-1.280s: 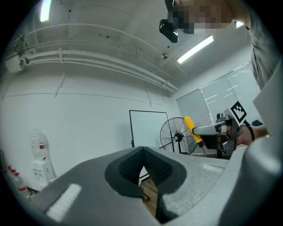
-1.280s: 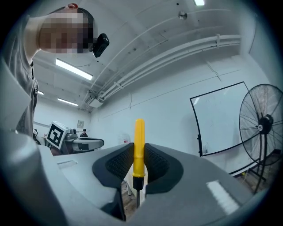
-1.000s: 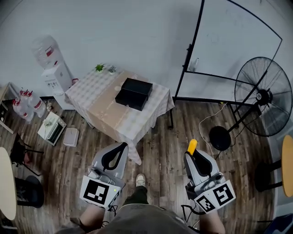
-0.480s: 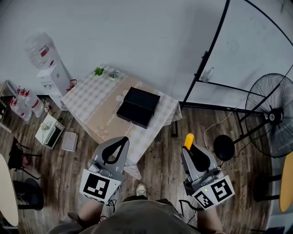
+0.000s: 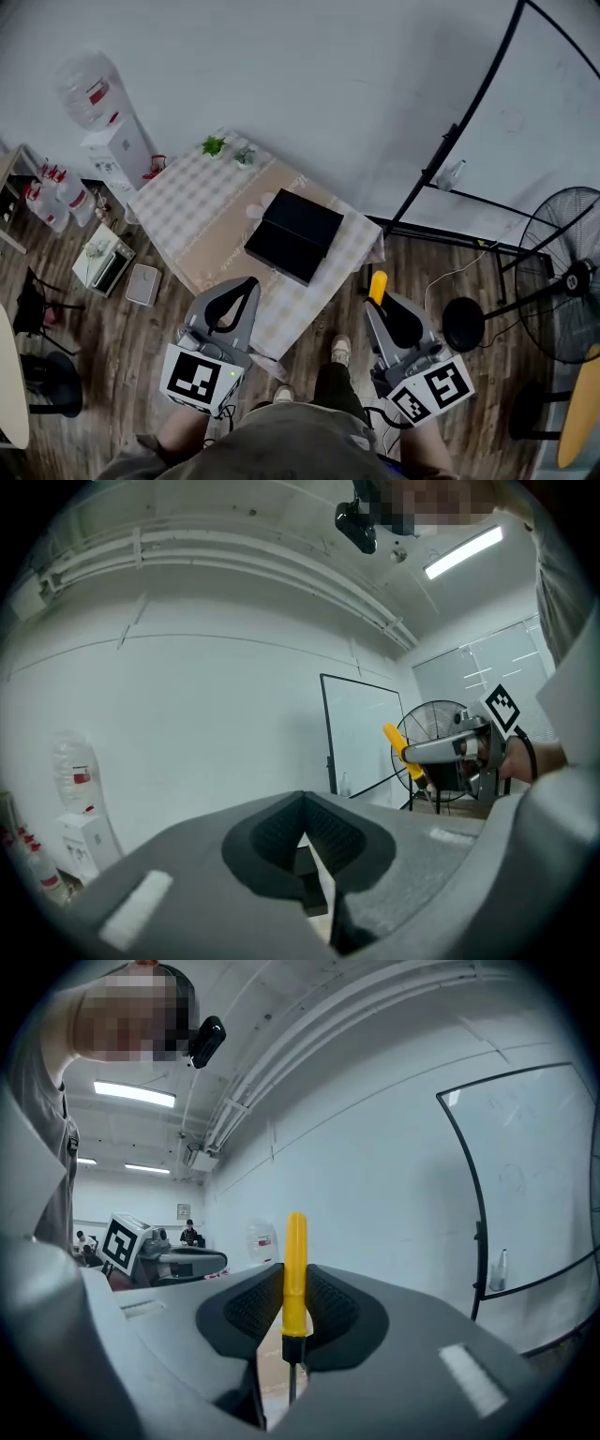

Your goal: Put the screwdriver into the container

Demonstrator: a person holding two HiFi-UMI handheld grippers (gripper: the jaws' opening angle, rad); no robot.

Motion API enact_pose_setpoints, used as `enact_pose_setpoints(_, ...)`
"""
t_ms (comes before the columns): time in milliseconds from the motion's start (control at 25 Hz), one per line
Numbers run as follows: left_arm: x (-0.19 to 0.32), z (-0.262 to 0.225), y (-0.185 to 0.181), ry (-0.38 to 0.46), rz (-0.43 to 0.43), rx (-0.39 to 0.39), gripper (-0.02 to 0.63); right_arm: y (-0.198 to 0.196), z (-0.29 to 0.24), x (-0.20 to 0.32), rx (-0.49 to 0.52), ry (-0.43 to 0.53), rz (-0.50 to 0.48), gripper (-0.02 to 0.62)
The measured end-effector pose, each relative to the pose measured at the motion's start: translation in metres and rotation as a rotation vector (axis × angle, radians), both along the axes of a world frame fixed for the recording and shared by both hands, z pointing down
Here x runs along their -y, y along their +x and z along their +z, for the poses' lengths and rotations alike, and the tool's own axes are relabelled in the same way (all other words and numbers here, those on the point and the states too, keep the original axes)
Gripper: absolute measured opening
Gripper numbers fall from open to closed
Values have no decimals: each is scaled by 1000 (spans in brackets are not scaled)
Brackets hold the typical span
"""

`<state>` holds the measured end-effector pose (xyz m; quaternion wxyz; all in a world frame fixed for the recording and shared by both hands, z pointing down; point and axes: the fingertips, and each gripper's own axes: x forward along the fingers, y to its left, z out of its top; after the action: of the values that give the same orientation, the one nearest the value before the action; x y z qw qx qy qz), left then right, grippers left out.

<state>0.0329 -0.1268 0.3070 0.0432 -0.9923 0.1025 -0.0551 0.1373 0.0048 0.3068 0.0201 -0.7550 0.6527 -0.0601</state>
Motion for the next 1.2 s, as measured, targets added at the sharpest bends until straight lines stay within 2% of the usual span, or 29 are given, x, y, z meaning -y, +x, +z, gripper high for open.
enact_pose_setpoints(280, 34, 5, 45, 22, -111, 22, 0, 57, 9, 47, 15, 3, -119, 101)
enact_pose_setpoints(440, 56, 5, 87, 30, -174, 45, 0, 105, 11, 81, 28, -16, -200, 101)
enact_pose_setpoints(720, 92, 7, 143, 39, -350, 75, 0, 181, 23, 142, 50, -39, -380, 101)
enact_pose_setpoints(920, 104, 7, 154, 51, -479, 88, 0, 202, 28, 175, 51, -48, -511, 101)
enact_pose_setpoints(1200, 113, 12, 143, 39, -605, 113, 0, 202, 33, 205, 55, -59, -625, 101)
